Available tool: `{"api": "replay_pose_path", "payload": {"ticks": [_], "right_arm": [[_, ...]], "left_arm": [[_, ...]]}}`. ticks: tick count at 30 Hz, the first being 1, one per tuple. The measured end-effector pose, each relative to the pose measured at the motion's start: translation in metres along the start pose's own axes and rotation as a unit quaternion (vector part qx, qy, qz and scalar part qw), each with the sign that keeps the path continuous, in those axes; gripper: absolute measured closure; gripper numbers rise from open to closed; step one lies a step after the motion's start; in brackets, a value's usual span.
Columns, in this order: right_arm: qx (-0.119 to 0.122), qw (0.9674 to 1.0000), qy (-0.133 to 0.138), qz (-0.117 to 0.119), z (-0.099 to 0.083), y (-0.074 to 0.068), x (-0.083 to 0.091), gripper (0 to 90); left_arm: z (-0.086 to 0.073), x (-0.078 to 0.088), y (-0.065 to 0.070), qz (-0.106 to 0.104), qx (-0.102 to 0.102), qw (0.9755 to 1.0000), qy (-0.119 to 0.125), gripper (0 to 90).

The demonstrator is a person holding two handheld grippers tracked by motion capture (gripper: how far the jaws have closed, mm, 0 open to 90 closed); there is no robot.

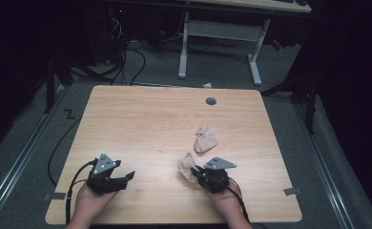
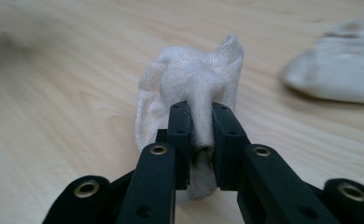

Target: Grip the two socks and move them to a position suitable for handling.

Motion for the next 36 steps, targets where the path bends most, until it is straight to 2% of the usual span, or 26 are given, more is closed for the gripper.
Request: {"api": "replay_pose_path", "payload": {"ticks": [3,4,5,6,7,8,9,11,12,13,15,17,18,20,21,24,26,31,35,36], "right_arm": [[0.018,0.9997,-0.015,0.007,0.000,-0.017,-0.011,79.6],[0.028,0.9994,-0.023,-0.003,-0.001,-0.019,-0.015,79.2],[0.041,0.9984,-0.031,-0.022,-0.002,-0.021,-0.018,77.6],[0.048,0.9976,-0.041,-0.029,-0.004,-0.021,-0.022,73.8],[0.042,0.9978,-0.048,-0.020,-0.006,-0.020,-0.025,67.2],[0.039,0.9980,-0.047,-0.012,-0.006,-0.019,-0.025,62.2],[0.043,0.9981,-0.042,-0.015,-0.005,-0.019,-0.023,60.6],[0.051,0.9983,-0.019,-0.021,0.000,-0.022,-0.015,57.9],[0.070,0.9968,-0.008,-0.037,0.004,-0.025,-0.010,58.1],[0.080,0.9961,-0.002,-0.037,0.006,-0.029,-0.006,59.6],[0.088,0.9960,0.012,-0.002,0.011,-0.040,-0.003,62.8],[0.092,0.9956,0.000,0.018,0.011,-0.050,-0.010,61.8],[0.097,0.9951,-0.010,0.019,0.009,-0.054,-0.016,60.8],[0.112,0.9930,-0.037,0.006,0.005,-0.055,-0.029,60.8],[0.114,0.9926,-0.042,0.000,0.005,-0.055,-0.032,63.0],[0.111,0.9923,-0.054,-0.016,0.004,-0.049,-0.036,82.2],[0.107,0.9928,-0.053,-0.011,0.004,-0.049,-0.034,88.5],[0.105,0.9940,-0.029,-0.009,0.010,-0.049,-0.026,89.3],[0.085,0.9963,-0.008,0.004,0.016,-0.047,-0.016,89.3],[0.085,0.9963,0.002,0.001,0.017,-0.046,-0.013,89.3]], "left_arm": [[0.000,0.000,0.000,-0.001,-0.001,1.0000,-0.002,31.1],[0.000,0.000,-0.001,0.000,-0.002,1.0000,-0.002,31.1],[0.000,0.000,-0.001,0.001,-0.001,1.0000,-0.001,31.1],[0.000,0.000,-0.001,0.001,0.000,1.0000,0.000,31.1],[0.000,0.000,-0.002,0.002,0.000,1.0000,0.000,31.0],[0.000,0.000,-0.002,0.003,0.000,1.0000,0.000,31.1],[0.000,0.000,-0.002,0.004,0.001,1.0000,0.000,31.1],[0.000,0.001,-0.002,0.004,0.001,1.0000,0.000,31.1],[0.000,0.001,-0.002,0.004,-0.001,1.0000,0.000,31.0],[0.000,0.002,-0.002,0.005,-0.003,1.0000,0.000,30.9],[0.001,0.001,-0.003,0.004,-0.001,1.0000,0.000,30.7],[0.000,0.001,-0.002,0.004,0.001,1.0000,-0.001,30.7],[0.000,0.001,-0.002,0.003,0.001,1.0000,-0.001,30.7],[0.000,0.002,0.000,0.003,-0.001,1.0000,0.000,30.7],[-0.001,0.002,0.000,0.002,-0.002,1.0000,0.000,30.7],[-0.002,0.003,0.001,0.000,0.001,1.0000,-0.001,30.7],[-0.003,0.003,0.002,-0.002,0.000,1.0000,-0.003,30.7],[-0.005,0.002,0.006,-0.002,-0.005,0.9999,-0.009,30.4],[-0.007,0.002,0.010,-0.007,-0.006,0.9999,-0.012,30.4],[-0.007,0.002,0.011,-0.009,-0.005,0.9999,-0.013,30.5]]}}
Point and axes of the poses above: each handheld gripper's, and its own axes: x roughly backward along the jaws, z roughly out of its top, y roughly to its right, the point moved 4 cm from there along -x, roughly forward along the jaws, and after that the axes turned 1 degree about x, right-handed, at the moved point
